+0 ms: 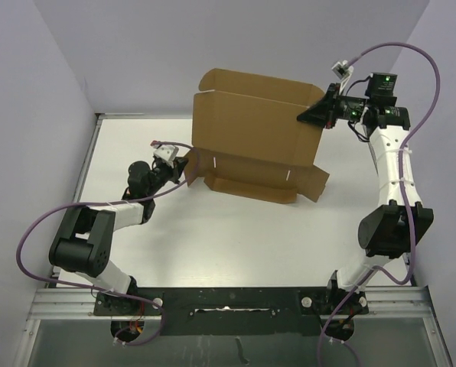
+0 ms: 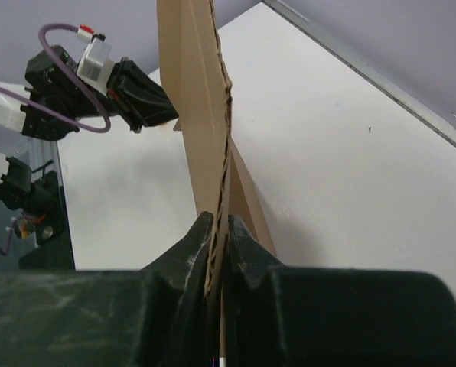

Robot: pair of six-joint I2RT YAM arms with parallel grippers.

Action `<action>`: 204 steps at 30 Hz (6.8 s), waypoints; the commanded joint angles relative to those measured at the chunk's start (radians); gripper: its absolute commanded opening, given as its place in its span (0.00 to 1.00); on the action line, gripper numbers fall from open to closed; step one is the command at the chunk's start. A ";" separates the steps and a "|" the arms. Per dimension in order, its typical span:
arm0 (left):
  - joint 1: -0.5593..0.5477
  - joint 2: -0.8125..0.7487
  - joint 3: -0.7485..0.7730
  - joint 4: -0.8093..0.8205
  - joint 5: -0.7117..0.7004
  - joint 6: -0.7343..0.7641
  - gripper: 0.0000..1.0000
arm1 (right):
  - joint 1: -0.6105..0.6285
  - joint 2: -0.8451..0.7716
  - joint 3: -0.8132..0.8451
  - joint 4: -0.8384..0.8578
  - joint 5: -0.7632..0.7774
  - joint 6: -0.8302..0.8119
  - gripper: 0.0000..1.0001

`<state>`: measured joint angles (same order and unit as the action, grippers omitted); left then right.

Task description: Fold the paper box

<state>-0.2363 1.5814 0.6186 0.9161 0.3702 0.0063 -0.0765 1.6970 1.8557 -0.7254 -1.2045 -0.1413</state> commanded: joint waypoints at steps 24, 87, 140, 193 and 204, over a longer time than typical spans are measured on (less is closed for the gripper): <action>0.139 -0.220 0.054 -0.266 0.410 -0.237 0.32 | -0.072 -0.007 -0.117 0.034 -0.072 0.018 0.00; 0.087 0.412 0.234 0.452 0.826 -0.243 0.48 | -0.098 -0.021 -0.066 -0.082 -0.104 -0.047 0.00; 0.067 0.514 0.362 0.454 1.016 -0.302 0.42 | -0.068 -0.045 -0.092 -0.054 -0.024 -0.049 0.00; -0.222 0.000 0.095 -0.172 -0.114 -0.080 0.00 | 0.034 -0.122 -0.126 0.146 0.140 0.224 0.00; -0.218 -0.327 0.337 -1.283 -0.093 -0.201 0.00 | 0.029 -0.098 -0.220 0.234 0.285 0.267 0.00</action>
<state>-0.4500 1.3483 0.8539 0.0608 0.2165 -0.1120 -0.0395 1.5841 1.7138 -0.6029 -1.0195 0.1204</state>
